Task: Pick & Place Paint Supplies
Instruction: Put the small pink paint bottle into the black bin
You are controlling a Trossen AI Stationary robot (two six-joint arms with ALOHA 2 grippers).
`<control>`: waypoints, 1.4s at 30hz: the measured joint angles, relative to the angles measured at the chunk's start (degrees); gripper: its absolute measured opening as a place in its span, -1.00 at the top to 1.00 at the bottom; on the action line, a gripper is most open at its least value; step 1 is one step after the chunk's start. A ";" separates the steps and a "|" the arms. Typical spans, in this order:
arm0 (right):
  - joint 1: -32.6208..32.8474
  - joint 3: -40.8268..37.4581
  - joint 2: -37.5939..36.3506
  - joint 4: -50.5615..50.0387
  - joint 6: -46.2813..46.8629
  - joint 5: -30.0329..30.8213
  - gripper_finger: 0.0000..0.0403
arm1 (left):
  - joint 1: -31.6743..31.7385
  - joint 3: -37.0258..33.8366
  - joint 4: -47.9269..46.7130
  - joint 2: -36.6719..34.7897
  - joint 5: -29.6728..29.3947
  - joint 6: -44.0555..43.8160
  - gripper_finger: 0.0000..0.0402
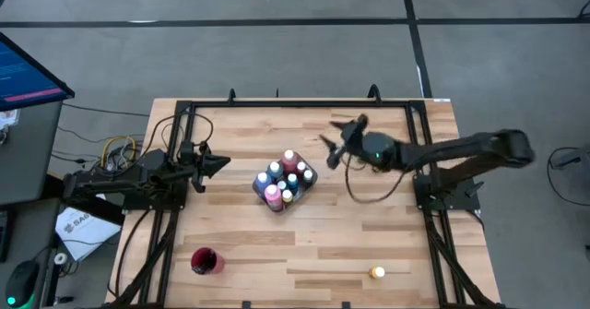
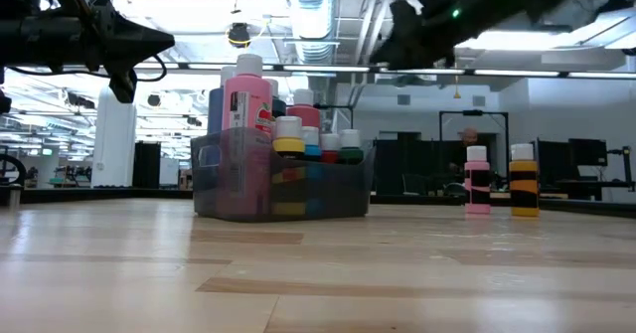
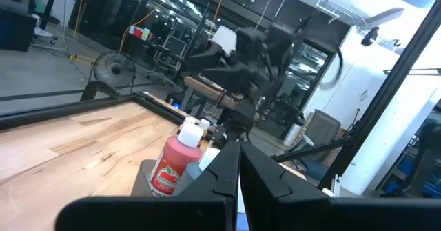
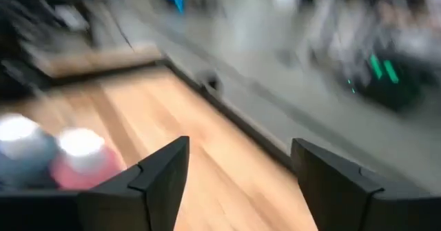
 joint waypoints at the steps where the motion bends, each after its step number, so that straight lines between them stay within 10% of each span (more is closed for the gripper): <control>1: -0.72 2.99 -1.92 -10.57 3.54 1.02 -0.24 | 0.00 0.00 0.04 0.00 -0.01 0.00 0.98; 9: -9.89 18.82 -4.11 -62.06 25.83 -2.60 -0.22 | 0.00 0.00 0.14 0.00 0.00 0.00 0.98; 25: -16.39 19.08 5.34 -70.24 29.40 -18.06 -0.22 | 0.00 0.00 0.21 0.00 -0.01 0.00 0.98; 42: -15.65 19.06 11.86 -75.11 30.62 -21.02 -0.22 | 0.00 0.00 0.47 0.00 0.00 0.00 0.98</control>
